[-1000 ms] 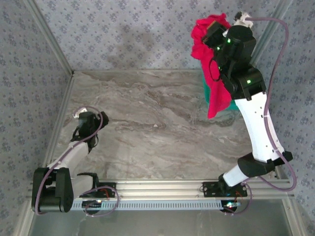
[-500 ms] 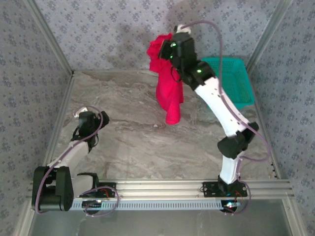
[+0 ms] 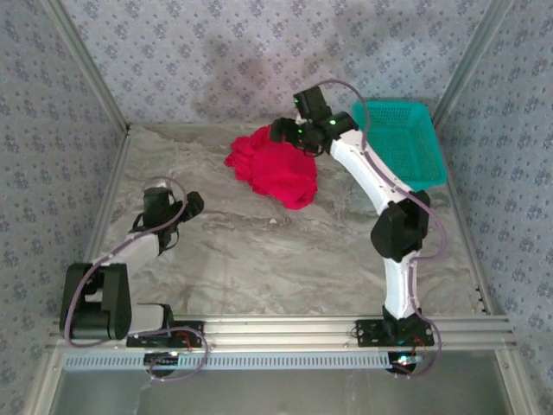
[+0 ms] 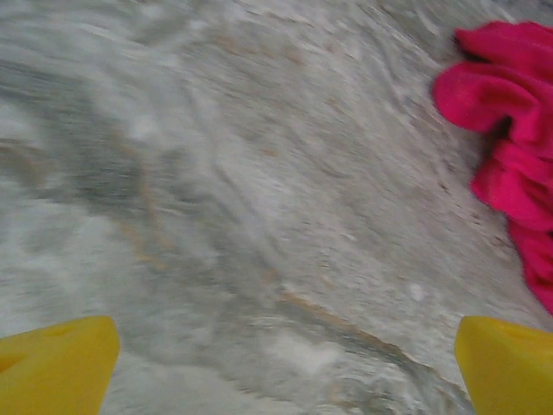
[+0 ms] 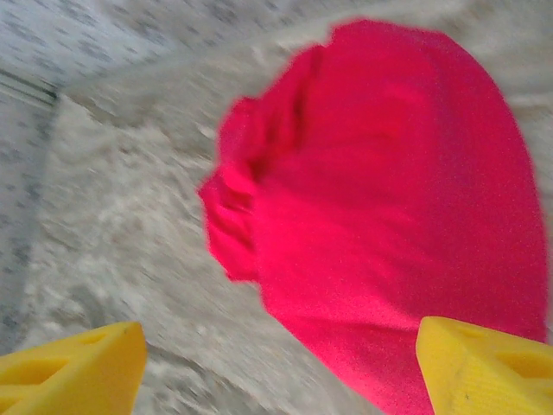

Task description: Fold the inside-out t-shirt

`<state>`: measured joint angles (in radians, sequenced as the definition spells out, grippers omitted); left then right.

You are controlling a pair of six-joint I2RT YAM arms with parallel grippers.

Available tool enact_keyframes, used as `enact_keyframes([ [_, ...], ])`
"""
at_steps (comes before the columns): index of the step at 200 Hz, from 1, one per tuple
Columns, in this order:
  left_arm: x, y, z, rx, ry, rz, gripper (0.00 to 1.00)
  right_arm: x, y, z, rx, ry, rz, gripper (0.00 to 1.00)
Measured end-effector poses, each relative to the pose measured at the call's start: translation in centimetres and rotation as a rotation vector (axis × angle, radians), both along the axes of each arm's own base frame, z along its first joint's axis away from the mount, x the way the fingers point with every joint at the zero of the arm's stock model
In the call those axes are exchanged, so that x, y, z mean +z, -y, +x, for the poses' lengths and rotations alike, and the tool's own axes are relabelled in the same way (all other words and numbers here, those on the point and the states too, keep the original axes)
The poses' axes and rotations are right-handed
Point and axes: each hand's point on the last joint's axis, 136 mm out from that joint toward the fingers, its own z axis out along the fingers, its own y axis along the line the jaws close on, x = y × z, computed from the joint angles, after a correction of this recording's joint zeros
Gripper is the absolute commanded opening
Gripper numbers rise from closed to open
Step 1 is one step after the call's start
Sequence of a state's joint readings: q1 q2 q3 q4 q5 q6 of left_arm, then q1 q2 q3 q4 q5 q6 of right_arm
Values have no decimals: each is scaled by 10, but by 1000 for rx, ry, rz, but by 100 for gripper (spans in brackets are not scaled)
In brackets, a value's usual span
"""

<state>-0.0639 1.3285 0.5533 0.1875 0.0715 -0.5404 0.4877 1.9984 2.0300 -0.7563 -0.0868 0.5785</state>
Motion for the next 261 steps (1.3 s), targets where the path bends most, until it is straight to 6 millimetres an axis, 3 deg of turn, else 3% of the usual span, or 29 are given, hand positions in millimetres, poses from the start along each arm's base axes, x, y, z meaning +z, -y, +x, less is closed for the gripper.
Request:
enact_keyframes([
  [26,6,49,20,-149,-13,-69,93,-53,42,-31,-19,-129,-41,80],
  [40,11,81,30,-228,-9,-104,85,-86,58,-46,-30,-198,-43,78],
  [68,7,145,53,-361,-39,-176,67,-137,71,-63,-39,-285,-29,78],
  [87,-7,166,68,-390,-74,-220,63,-151,68,-69,-31,-299,-14,78],
  [119,-30,173,91,-353,-123,-260,61,-157,57,-57,-17,-265,28,78],
  [144,-32,180,114,-339,-117,-280,58,-175,50,-47,-25,-270,54,75],
  [165,-32,186,131,-335,-103,-290,56,-199,44,-39,-47,-308,72,62],
  [176,-35,187,136,-328,-104,-290,50,-209,41,-34,-53,-321,82,50],
  [194,-42,186,138,-318,-115,-283,24,-205,33,-19,-69,-302,119,17],
  [214,-46,184,139,-313,-127,-267,0,-205,32,-16,-80,-305,131,3],
  [242,-45,174,135,-284,-148,-209,0,-198,35,-22,-64,-309,110,0],
  [261,-23,161,126,-255,-144,-152,0,-170,38,-30,-41,-282,98,0],
])
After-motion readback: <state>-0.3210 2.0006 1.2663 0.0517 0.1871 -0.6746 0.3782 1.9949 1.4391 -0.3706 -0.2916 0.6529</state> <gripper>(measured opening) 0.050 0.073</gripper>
